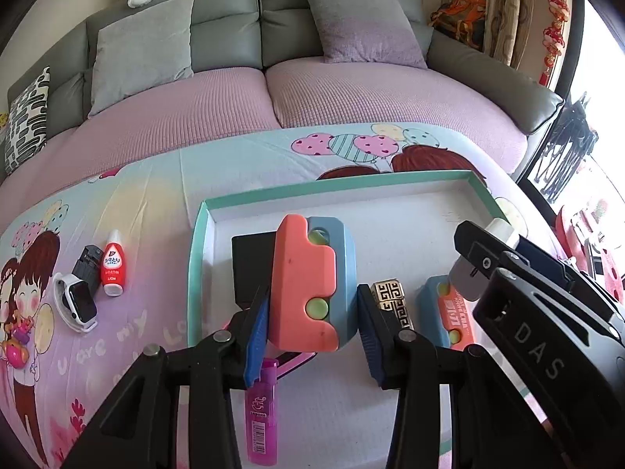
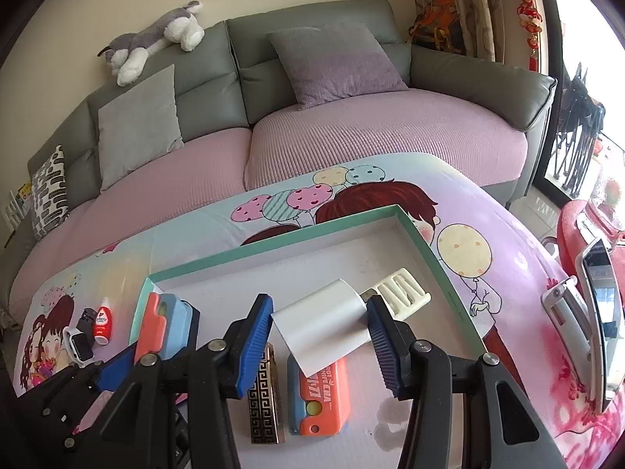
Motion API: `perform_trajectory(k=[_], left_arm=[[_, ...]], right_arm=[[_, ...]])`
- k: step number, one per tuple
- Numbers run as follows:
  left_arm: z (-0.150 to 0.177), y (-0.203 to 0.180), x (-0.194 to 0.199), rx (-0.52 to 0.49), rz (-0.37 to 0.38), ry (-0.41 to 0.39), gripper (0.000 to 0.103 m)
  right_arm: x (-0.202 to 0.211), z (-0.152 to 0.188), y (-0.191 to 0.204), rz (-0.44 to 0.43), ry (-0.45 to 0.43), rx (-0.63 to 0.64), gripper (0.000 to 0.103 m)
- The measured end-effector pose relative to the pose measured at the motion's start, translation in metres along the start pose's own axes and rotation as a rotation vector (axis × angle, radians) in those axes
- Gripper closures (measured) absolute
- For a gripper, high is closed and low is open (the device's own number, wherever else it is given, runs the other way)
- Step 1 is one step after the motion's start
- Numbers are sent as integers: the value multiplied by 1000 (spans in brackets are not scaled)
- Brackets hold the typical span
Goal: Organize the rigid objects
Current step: 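Lower the block and charger cube into the tray and open both grippers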
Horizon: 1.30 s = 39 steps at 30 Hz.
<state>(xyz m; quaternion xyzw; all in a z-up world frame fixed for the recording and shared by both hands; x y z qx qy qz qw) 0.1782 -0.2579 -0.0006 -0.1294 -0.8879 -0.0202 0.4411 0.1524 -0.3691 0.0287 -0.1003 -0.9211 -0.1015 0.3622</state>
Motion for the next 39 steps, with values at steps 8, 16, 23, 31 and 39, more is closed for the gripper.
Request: perform_trajectory(k=[8, 16, 23, 31, 39], left_arm=[[2, 5, -6, 5, -25, 10, 59], [2, 9, -8, 17, -25, 26, 59], [-1, 13, -3, 26, -30, 22, 59], [-5, 16, 7, 33, -24, 5, 58], [-12, 31, 14, 73, -43, -12, 48]], right_arm=[[-4, 4, 4, -5, 27, 27, 50], [-8, 8, 7, 0, 52, 41, 48], [-8, 10, 8, -3, 71, 32, 48], [-1, 5, 10, 7, 53, 37, 47], [4, 1, 3, -2, 35, -9, 47]])
Point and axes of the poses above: each gripper's, at about its wrist camera, not at the fingertips, and x roughly against the way its jaws point, y to its left, z to its underside, the point moved 9 cm from there along -x, roughly the way its jaws point, and after that the axes turned 5 degrees about x, right-handed, at the moved point
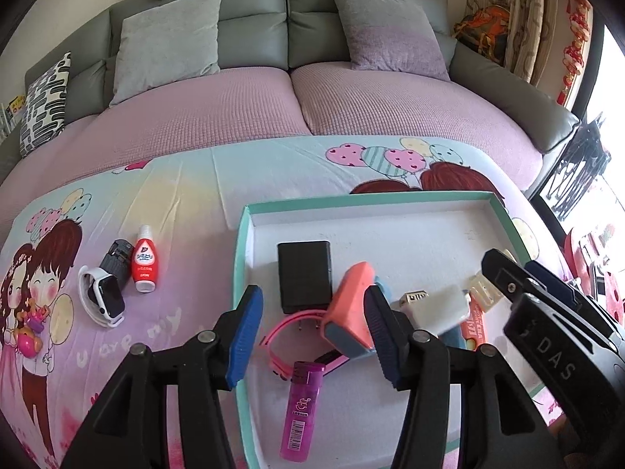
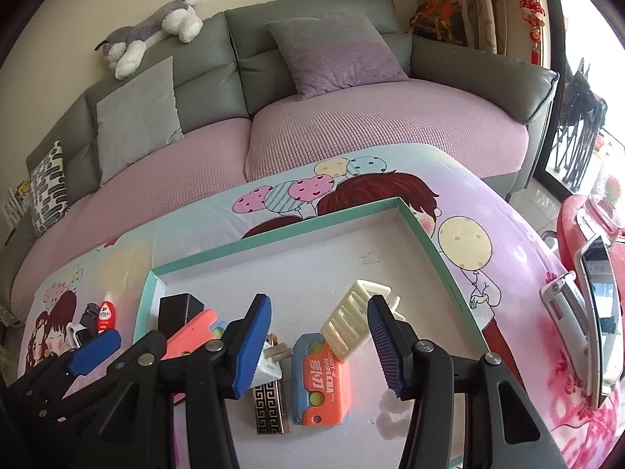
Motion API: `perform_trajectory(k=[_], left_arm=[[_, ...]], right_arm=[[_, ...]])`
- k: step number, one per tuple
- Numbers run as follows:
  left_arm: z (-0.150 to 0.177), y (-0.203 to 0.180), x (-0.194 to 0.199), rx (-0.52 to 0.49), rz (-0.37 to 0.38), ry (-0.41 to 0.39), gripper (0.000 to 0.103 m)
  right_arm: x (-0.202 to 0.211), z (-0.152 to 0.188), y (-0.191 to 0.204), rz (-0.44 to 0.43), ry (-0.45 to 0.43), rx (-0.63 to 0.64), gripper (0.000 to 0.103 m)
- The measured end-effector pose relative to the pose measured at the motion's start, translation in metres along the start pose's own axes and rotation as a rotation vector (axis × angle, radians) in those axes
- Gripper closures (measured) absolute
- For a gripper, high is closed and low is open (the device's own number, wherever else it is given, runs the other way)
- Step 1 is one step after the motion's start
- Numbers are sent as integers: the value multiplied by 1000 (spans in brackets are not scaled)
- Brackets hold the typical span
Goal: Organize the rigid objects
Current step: 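Lower the block and charger cube into the tray and open both grippers, then withdraw both grippers from the tray toward the pink toy figure and white smartwatch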
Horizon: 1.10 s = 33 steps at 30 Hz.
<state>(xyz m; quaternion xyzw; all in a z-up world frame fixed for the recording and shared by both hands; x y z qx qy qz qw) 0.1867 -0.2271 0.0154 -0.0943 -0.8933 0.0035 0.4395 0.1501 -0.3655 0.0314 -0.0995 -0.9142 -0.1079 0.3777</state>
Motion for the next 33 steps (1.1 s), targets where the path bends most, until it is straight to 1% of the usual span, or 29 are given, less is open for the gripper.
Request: perform_trajectory(k=[8, 9, 10, 11, 12, 16, 17, 18, 19, 20, 21, 22, 24, 25, 26, 33], left_arm=[[-6, 34, 0, 68, -63, -11, 47], [-6, 37, -1, 76, -68, -11, 44], [-6, 41, -1, 83, -71, -11, 34], [-7, 44, -1, 92, -74, -14, 29], [-8, 48, 0, 102, -78, -19, 26], [-11, 61, 3, 141, -103, -38, 26], [-11, 64, 2, 148, -113, -37, 25], [-10, 67, 1, 152, -123, -35, 24], [-10, 71, 0, 159, -138, -32, 21], [-9, 74, -1, 164, -148, -31, 18], [-9, 77, -2, 171, -157, -32, 12], [-9, 81, -3, 180, -165, -35, 9], [-9, 86, -2, 191, -170, -41, 9], [-9, 87, -2, 197, -174, -44, 9], [-9, 89, -2, 201, -178, -47, 9], [-8, 89, -3, 197, -177, -49, 8]], right_arm=[[-5, 3, 5, 1, 17, 18, 48], [-6, 4, 5, 1, 18, 21, 47], [-6, 4, 6, 4, 20, 25, 45], [-7, 5, 6, 7, 22, 29, 38], [-8, 5, 6, 9, 24, 33, 36], [-10, 7, 8, 2, 29, 37, 33], [-11, 7, 9, 5, 29, 39, 27], [-11, 7, 9, 10, 29, 43, 22], [-11, 7, 9, 14, 27, 46, 17], [-12, 7, 9, 15, 24, 47, 16], [-12, 7, 9, 14, 24, 45, 15], [-12, 7, 9, 11, 25, 41, 13], [-14, 8, 9, 5, 29, 32, 7], [-14, 8, 8, 4, 31, 28, 2], [-14, 9, 8, 5, 31, 26, 0], [-16, 9, 5, 11, 33, 4, 0]])
Point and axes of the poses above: each gripper's, at about its wrist camera, not at the fingertips, and x roughly against the way its jaws point, y to its left, z to its underside, the point moved 9 cm from there along -x, roughly the way its jaws point, and after that the axes turned 5 degrees about x, right-handed, at the moved point
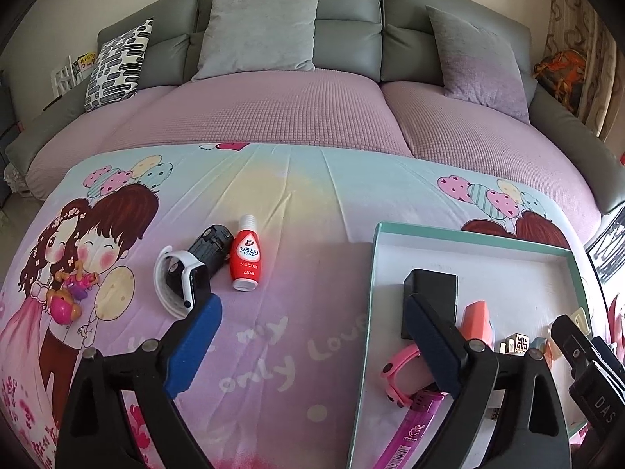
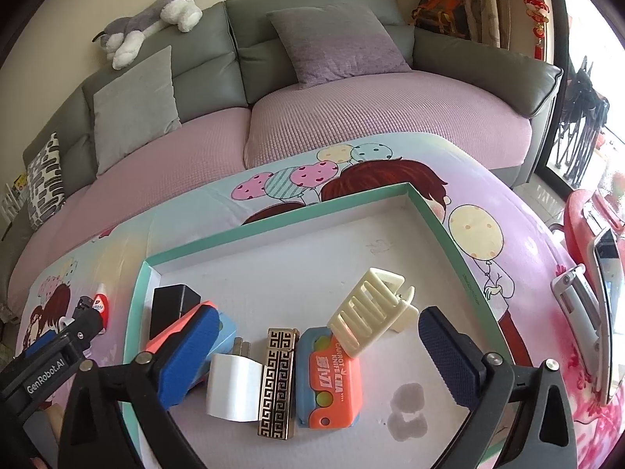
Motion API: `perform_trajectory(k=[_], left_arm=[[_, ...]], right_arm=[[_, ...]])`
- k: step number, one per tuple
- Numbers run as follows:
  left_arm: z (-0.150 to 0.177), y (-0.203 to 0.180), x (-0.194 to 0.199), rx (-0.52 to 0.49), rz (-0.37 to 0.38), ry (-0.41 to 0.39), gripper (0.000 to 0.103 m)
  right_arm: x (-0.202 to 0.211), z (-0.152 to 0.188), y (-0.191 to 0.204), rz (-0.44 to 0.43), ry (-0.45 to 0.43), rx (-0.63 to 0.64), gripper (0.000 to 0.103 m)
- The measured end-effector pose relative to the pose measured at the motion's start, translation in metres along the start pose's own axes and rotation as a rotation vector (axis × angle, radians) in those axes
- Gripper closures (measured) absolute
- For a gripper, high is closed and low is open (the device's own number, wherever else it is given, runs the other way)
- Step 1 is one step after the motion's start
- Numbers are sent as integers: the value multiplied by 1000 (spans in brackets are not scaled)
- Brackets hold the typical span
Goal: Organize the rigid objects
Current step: 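Withdraw both grippers from the tray toward the pink toy figure and white smartwatch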
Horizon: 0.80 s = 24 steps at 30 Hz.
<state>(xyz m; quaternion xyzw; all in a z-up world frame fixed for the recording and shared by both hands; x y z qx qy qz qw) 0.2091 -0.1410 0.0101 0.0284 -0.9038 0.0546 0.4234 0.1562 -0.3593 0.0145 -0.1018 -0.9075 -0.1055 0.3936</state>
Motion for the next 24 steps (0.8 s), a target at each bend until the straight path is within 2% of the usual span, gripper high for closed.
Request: perform_trajectory(k=[8, 12, 20, 24], left_arm=[[-4, 7, 3, 57, 31, -12, 8], [-9, 20, 5, 86, 21, -25, 8], [-22, 74, 11, 205, -18, -56, 8], [-27, 112, 17, 260, -73, -79, 8]], right_arm=[[0, -1, 5, -15, -3, -5, 0], [-2, 0, 10, -22, 0, -3, 0], [2, -3, 35, -69, -21, 16, 0], [2, -1, 58, -79, -19, 62, 0]])
Point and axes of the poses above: each gripper's, at about its wrist camera, not at the fingertips, and x roughly against the way its jaws point, y to its left, z to its underside, the point moved 9 cm from there along -x, roughly the way its jaws point, and after that the axes turned 5 degrees about x, right-handed, at the moved point
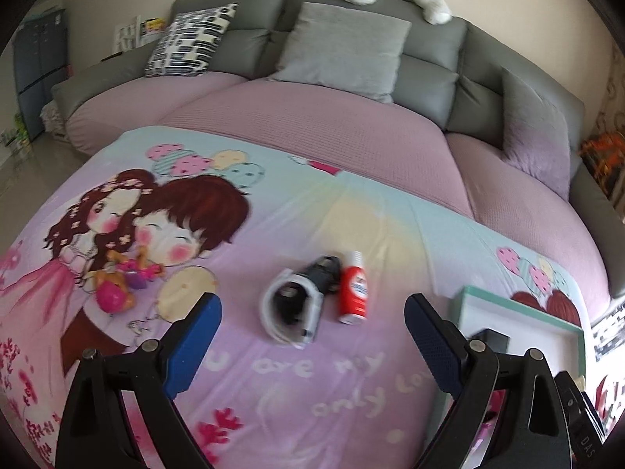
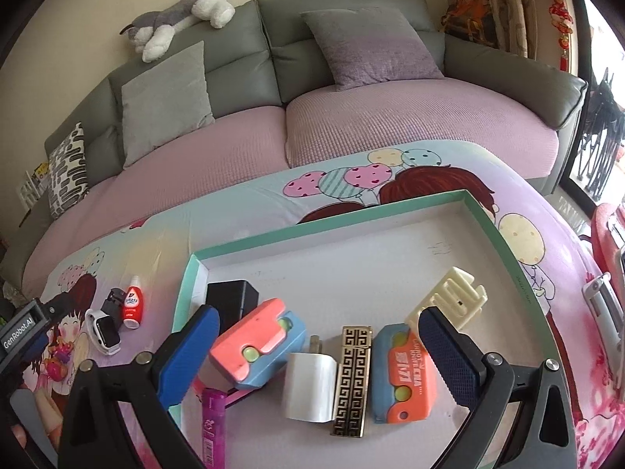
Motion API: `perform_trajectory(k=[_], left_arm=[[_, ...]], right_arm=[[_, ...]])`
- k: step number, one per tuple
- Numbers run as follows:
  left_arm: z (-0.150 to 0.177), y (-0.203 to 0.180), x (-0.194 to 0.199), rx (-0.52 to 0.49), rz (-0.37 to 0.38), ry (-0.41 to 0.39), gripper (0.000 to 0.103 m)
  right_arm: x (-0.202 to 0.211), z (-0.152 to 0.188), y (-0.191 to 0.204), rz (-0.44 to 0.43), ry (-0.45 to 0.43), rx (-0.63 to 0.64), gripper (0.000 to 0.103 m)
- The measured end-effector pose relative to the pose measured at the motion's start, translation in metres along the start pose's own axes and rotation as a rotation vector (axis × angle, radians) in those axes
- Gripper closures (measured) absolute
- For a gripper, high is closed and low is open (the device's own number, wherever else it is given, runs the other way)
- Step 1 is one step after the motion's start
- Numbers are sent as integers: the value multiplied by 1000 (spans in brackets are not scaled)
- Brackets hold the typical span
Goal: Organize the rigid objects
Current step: 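Withdraw both grippers from the tray toward the pink toy figure and white smartwatch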
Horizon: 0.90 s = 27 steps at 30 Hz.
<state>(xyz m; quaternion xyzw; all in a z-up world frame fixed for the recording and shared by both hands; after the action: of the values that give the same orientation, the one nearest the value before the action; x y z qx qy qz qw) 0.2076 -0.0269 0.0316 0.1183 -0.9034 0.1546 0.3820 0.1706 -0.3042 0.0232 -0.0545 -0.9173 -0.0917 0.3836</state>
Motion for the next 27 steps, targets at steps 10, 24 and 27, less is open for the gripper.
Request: perform_trajectory(k=[10, 24, 27], left_arm=[[-22, 80, 4, 75, -115, -42, 8], [-42, 201, 28, 306, -199, -143, 8], [-41, 214, 26, 335, -196, -139, 8]], right_arm=[[-4, 6, 70, -61, -3, 118, 0], [-11, 30, 168, -230, 14, 185, 0], [-17, 39, 181, -239, 37, 205, 0]])
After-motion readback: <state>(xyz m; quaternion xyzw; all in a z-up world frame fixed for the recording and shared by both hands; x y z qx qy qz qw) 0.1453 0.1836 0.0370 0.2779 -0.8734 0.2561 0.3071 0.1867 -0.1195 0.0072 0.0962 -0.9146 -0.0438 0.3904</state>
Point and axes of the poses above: each gripper's, at about its wrist camera, not at the fingertips, and x roughly against the way its jaws point, y to its left, z to its underside, the point moved 9 cm from there along -x, roughly the way its jaws point, and after that the axes turned 5 degrees about x, right-handed, at the moved point
